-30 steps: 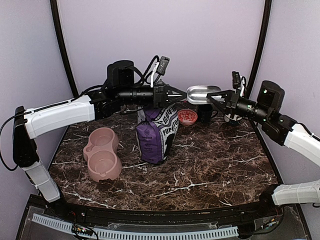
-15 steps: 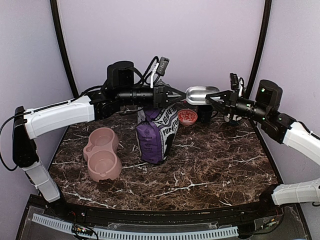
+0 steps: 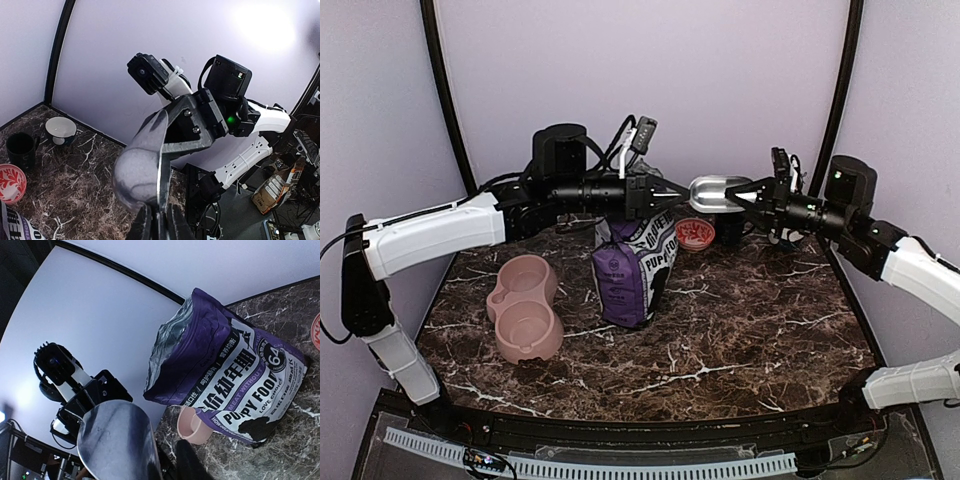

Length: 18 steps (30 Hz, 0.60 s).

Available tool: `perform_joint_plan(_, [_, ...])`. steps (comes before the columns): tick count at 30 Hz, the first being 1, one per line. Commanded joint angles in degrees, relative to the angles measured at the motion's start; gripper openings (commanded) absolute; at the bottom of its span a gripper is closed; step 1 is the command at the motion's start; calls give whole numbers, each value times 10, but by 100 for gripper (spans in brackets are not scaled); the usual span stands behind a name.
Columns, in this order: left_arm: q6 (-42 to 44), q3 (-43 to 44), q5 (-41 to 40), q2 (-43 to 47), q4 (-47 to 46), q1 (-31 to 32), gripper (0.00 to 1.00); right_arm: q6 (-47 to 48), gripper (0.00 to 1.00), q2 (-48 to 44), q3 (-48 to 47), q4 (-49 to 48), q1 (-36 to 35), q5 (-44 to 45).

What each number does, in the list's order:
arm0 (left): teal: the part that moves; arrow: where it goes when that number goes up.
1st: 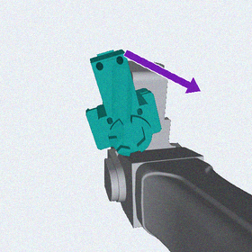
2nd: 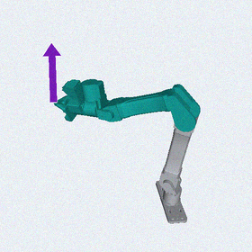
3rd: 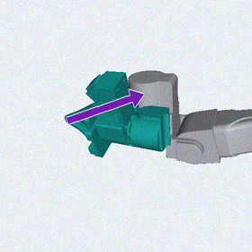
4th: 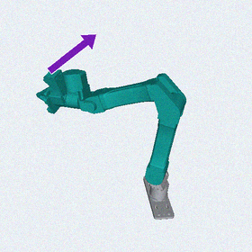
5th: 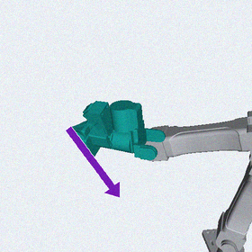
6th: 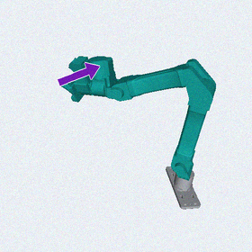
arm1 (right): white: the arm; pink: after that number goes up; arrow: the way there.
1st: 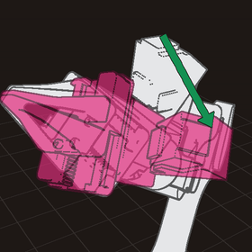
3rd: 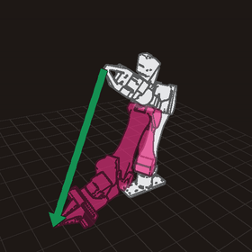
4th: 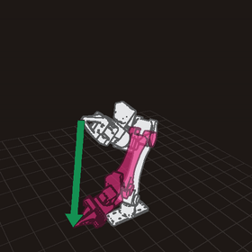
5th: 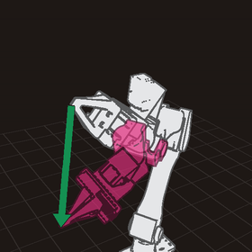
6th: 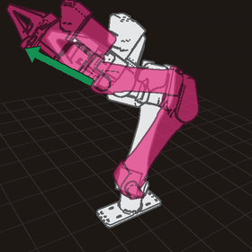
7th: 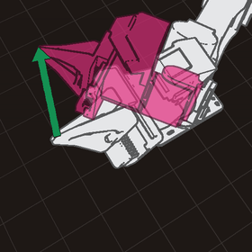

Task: Serve the pet food
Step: Pass from the right arm to the left

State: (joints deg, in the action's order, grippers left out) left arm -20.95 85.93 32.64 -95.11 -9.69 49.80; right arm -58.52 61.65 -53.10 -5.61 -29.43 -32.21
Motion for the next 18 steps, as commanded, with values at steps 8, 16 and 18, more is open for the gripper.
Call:
perform_joint_plan(8, [46, 8, -192, 114, 119, 11, 0, 146, 73, 53, -162, 196, -5, 91])
perform_joint_plan(16, [86, -19, -343, 198, 189, 10, 0, 155, 76, 144, -258, 260, -39, 157])
perform_joint_plan(18, [94, -33, -377, 225, 199, 9, 0, 168, 77, 180, -304, 297, -61, 194])
